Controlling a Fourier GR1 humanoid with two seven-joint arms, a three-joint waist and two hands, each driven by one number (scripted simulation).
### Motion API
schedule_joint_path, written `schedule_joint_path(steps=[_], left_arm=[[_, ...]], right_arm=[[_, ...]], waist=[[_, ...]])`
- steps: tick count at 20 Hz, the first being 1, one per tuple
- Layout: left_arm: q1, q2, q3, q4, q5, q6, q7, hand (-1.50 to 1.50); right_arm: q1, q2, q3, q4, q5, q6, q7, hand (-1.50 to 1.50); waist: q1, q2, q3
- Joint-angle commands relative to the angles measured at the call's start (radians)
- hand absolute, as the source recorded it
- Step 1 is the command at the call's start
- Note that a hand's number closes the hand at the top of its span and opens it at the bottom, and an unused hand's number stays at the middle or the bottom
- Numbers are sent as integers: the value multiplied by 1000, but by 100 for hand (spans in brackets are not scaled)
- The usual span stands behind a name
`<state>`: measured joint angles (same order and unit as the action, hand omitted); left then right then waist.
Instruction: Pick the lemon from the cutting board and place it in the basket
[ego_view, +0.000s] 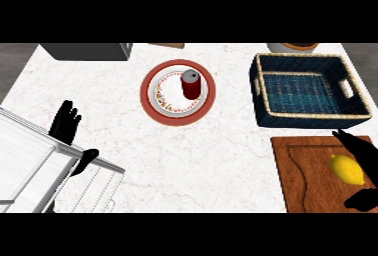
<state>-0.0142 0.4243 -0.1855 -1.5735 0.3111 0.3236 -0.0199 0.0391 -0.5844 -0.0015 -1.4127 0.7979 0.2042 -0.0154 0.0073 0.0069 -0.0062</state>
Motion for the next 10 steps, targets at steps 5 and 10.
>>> schedule_joint_path(steps=[5, 10], left_arm=[[20, -85, -36, -100, -7, 14, -74, 0], [20, -98, -35, -48, 5, -16, -108, 0]], right_arm=[[-51, -27, -16, 151, 23, -5, -106, 150], [-24, 14, 78, 139, 134, -80, -122, 150]], waist=[[5, -7, 7], [1, -6, 6]])
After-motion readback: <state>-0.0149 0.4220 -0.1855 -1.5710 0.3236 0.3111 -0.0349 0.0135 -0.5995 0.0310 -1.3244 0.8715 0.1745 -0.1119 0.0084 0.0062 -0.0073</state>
